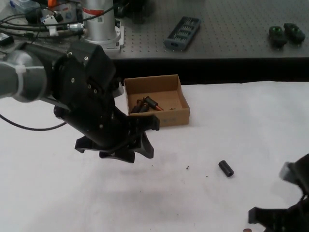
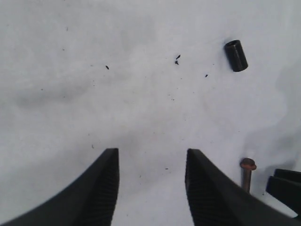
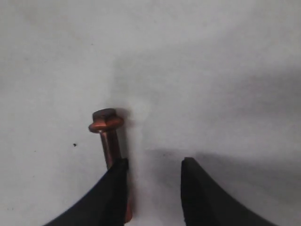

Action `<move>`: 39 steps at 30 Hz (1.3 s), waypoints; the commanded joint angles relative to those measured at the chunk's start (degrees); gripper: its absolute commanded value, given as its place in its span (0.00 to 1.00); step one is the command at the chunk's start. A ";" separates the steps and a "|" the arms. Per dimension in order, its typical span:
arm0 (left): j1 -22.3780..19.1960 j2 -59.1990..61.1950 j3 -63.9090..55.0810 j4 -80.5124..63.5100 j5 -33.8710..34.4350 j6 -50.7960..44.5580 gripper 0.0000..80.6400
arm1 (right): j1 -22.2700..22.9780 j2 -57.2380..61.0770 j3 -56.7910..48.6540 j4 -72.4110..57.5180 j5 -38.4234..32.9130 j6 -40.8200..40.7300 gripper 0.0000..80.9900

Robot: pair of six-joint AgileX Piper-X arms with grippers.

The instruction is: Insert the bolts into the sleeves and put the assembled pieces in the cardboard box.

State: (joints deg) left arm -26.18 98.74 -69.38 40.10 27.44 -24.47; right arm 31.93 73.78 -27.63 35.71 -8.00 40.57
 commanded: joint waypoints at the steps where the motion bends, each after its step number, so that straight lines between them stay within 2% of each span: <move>1: 0.15 -1.65 -0.79 0.38 0.85 0.67 0.42 | 0.33 0.63 -0.82 -0.48 0.18 0.74 0.36; 6: 1.05 -2.76 -0.79 0.13 1.24 1.34 0.42 | 5.14 0.97 -1.31 -4.15 2.81 6.15 0.35; 10: 3.00 -3.33 -0.79 0.13 4.37 2.26 0.41 | 7.59 0.97 -1.95 -4.05 4.69 6.46 0.35; 17: 6.31 -3.30 -0.79 0.13 11.74 2.13 0.22 | 7.60 2.73 -1.95 -2.43 6.13 5.79 0.35; 29: 7.70 -3.37 -0.79 0.13 11.94 -1.08 0.22 | 7.60 5.30 -1.95 -3.57 9.39 5.64 0.35; 31: 7.70 -3.37 -0.79 0.13 11.94 -1.08 0.22 | 7.60 5.30 -1.95 -3.18 10.21 5.64 0.29; 36: 7.70 -3.37 -0.79 0.13 11.94 -1.08 0.22 | 7.60 5.30 -1.95 -1.85 11.31 4.42 0.02; 39: 7.70 -3.37 -0.79 0.13 11.94 -1.08 0.22 | 7.60 5.30 -1.95 -2.18 11.18 3.44 0.05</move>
State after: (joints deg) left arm -18.61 96.33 -69.52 40.10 38.43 -25.03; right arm 39.39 78.48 -29.37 33.74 2.54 45.01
